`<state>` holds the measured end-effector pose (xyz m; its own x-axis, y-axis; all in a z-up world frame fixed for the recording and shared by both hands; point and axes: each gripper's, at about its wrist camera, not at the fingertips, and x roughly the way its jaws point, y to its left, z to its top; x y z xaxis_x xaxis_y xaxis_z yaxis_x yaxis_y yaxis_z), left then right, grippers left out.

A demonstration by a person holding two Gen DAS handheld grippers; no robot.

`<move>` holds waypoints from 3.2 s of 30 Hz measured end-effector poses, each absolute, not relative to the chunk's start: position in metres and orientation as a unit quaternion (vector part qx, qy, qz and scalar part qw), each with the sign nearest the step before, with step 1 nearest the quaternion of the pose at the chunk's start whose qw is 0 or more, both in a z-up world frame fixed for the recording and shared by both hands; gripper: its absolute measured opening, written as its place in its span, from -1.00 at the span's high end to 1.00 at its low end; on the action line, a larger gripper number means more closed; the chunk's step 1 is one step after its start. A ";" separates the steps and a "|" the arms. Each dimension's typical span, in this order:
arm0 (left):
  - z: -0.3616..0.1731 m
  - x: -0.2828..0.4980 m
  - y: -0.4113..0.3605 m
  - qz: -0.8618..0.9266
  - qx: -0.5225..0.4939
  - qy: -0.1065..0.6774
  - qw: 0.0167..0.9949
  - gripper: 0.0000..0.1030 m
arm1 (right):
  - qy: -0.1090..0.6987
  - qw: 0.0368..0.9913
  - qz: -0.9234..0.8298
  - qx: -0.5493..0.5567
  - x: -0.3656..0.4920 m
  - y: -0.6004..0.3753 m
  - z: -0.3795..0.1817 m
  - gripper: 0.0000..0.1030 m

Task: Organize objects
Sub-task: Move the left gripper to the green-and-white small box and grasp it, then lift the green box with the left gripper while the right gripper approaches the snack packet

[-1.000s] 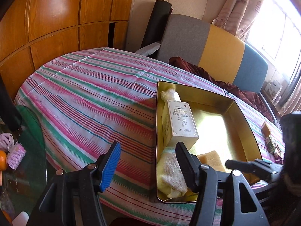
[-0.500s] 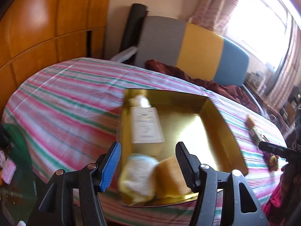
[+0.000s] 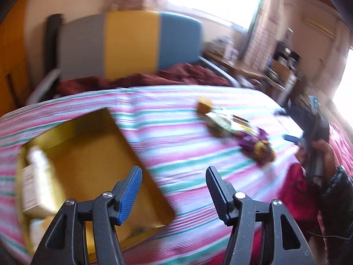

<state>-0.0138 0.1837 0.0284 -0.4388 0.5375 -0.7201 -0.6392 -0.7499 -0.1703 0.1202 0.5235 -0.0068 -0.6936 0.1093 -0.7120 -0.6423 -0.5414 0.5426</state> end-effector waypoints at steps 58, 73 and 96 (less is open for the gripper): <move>-0.078 -0.011 0.296 0.795 -0.440 0.145 0.392 0.42 | 0.371 0.144 0.832 -0.387 0.082 0.492 -0.017 -1.00; -0.080 -0.010 0.274 0.791 -0.438 0.099 0.416 0.42 | 0.002 0.097 0.814 -0.573 -0.023 0.448 -0.039 -0.90; -0.080 -0.001 0.265 0.801 -0.417 0.092 0.420 0.41 | 0.062 -0.016 0.822 -0.566 -0.037 0.391 -0.076 -0.65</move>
